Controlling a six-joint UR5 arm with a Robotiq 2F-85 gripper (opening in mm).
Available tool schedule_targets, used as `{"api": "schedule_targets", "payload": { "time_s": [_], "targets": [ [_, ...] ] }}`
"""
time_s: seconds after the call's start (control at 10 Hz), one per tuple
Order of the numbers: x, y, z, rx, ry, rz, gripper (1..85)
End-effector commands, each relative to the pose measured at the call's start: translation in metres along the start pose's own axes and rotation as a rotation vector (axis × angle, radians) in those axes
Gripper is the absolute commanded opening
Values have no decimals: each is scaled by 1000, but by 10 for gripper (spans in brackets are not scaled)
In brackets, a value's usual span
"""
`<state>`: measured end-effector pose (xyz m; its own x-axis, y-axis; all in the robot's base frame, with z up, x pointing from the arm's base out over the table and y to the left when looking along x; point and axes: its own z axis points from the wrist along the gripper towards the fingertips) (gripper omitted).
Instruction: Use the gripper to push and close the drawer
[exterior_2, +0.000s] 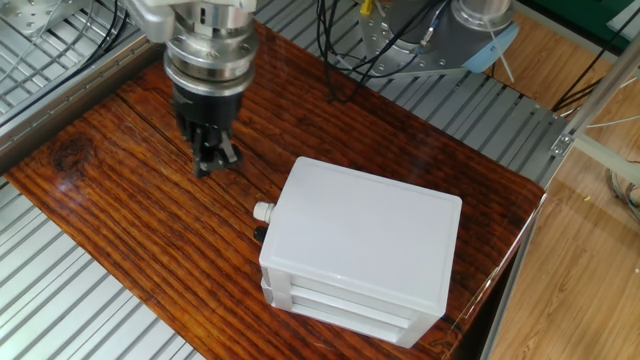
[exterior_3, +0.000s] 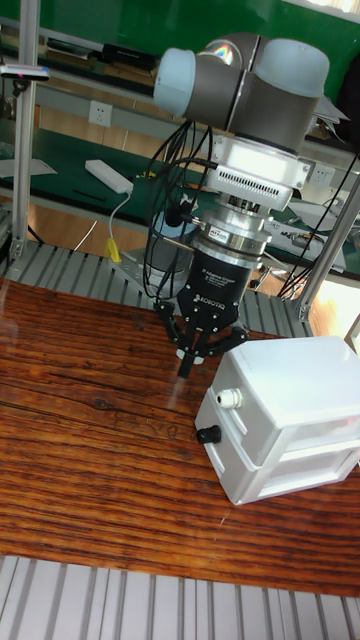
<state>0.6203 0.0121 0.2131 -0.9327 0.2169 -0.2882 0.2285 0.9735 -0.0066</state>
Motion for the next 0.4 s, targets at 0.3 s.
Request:
{"api": "schedule_targets", "payload": {
  "time_s": [0.3],
  "targets": [
    [-9,-7,6,-30,21,-79,10]
  ]
}}
